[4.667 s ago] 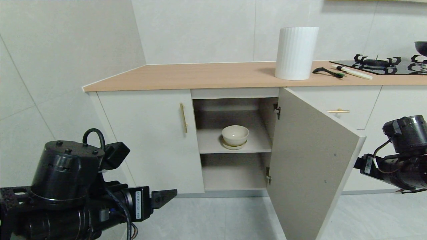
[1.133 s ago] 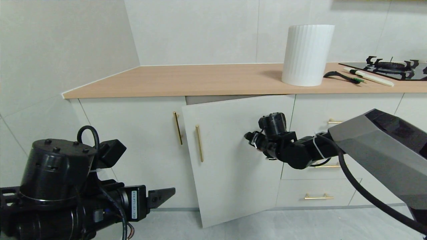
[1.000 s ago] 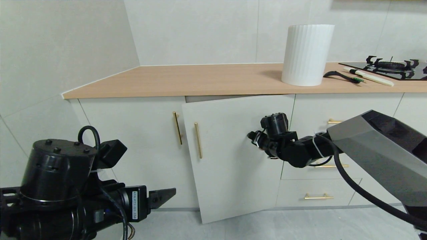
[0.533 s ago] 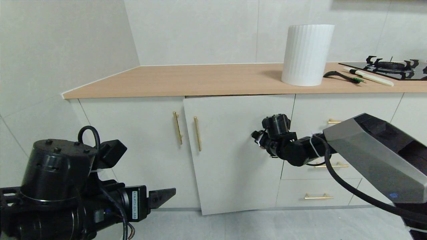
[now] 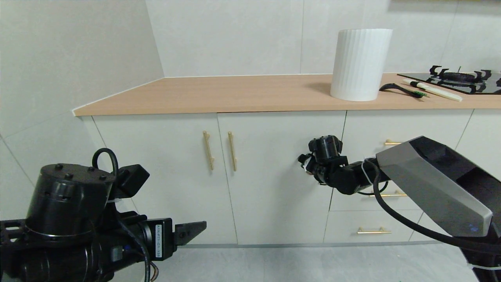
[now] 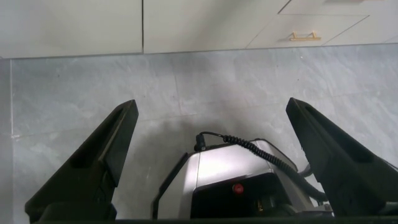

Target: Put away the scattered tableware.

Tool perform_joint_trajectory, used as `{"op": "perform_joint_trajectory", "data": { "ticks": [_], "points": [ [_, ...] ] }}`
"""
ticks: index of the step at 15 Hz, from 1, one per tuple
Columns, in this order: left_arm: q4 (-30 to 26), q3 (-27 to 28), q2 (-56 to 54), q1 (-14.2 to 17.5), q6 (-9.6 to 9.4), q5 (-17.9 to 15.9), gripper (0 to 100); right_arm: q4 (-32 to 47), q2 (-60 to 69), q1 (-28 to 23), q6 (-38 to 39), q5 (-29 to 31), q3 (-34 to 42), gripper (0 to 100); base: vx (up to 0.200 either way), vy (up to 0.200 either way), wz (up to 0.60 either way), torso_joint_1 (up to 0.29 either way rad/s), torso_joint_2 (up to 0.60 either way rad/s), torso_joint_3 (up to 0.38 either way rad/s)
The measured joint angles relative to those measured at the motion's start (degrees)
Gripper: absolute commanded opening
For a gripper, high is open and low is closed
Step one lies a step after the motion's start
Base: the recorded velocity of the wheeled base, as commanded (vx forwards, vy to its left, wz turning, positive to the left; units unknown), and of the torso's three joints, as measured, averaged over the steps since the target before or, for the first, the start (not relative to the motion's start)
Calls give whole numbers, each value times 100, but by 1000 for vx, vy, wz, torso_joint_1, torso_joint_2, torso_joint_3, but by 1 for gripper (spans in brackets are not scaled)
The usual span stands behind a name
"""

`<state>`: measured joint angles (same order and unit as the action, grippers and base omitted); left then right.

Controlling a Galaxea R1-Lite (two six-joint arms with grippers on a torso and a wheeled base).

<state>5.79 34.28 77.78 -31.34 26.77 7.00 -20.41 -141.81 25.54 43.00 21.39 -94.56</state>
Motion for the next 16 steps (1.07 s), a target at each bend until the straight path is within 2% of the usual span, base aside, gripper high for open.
{"op": "perform_joint_trajectory", "data": {
  "ticks": [11, 16],
  "points": [
    [4, 0, 0, 6, 2, -7, 100, 10, 94, 26, -11, 13, 101, 100, 0, 0, 0, 0, 0, 0],
    [9, 9, -104, 17, 0, 22, 100, -4, 1384, 393, -230, -76, 1185, 100, 0, 0, 0, 0, 0, 0]
  ]
}}
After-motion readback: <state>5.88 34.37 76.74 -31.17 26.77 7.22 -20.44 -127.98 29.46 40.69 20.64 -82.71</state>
